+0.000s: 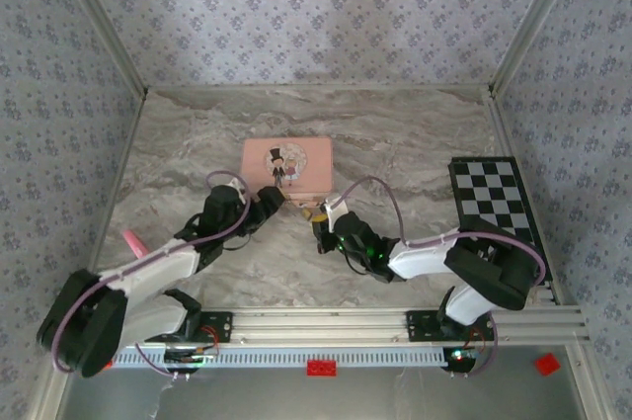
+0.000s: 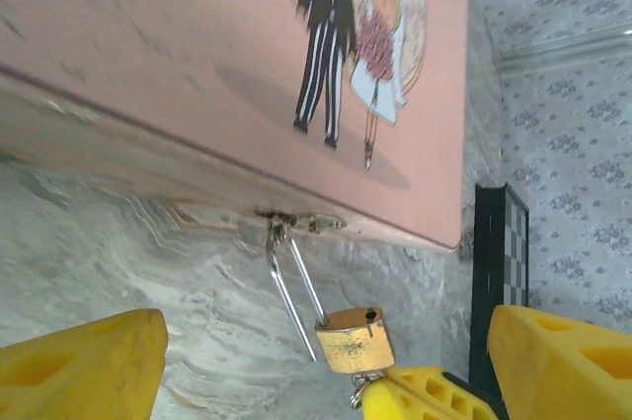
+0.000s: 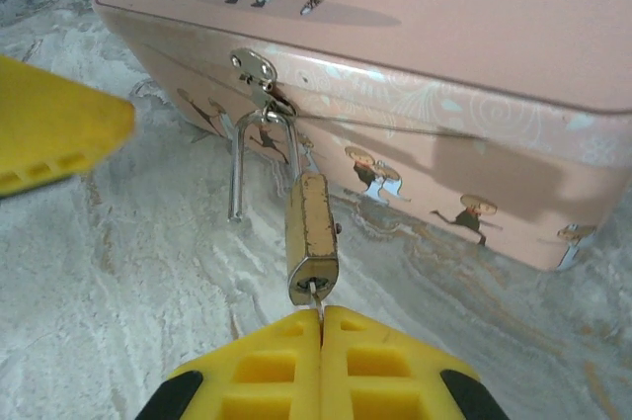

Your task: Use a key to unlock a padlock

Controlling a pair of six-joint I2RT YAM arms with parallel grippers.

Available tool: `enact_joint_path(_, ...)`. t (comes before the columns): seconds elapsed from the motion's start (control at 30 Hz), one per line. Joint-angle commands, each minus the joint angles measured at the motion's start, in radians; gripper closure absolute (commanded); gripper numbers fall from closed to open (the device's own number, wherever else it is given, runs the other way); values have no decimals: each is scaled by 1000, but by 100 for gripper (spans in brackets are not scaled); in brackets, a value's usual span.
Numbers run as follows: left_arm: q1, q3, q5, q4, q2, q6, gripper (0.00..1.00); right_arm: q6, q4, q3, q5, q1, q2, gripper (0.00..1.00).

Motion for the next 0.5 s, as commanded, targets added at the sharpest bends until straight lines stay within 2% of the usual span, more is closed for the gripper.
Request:
enact_joint_path(0.0,57,52,-60,-268,-86,157,13,111,-66,-19,-24,-32,-30,100)
enact_joint_path(0.07,116,81,-71,-386,-132,222,13,158,-37,-52,-48,-71,-37,100)
enact_joint_path(0.2,205,94,-38,-451,-187,291,12,226,-27,-91,-90,-153,-49,100)
enact_joint_path(0.37,221,112,-8,-453,-157,318,12,238,-39,-121,-123,-240,-78,100)
enact_joint_path(0.47,222,114,-11,-445,-144,323,12,216,-50,-122,-153,-255,-103,100)
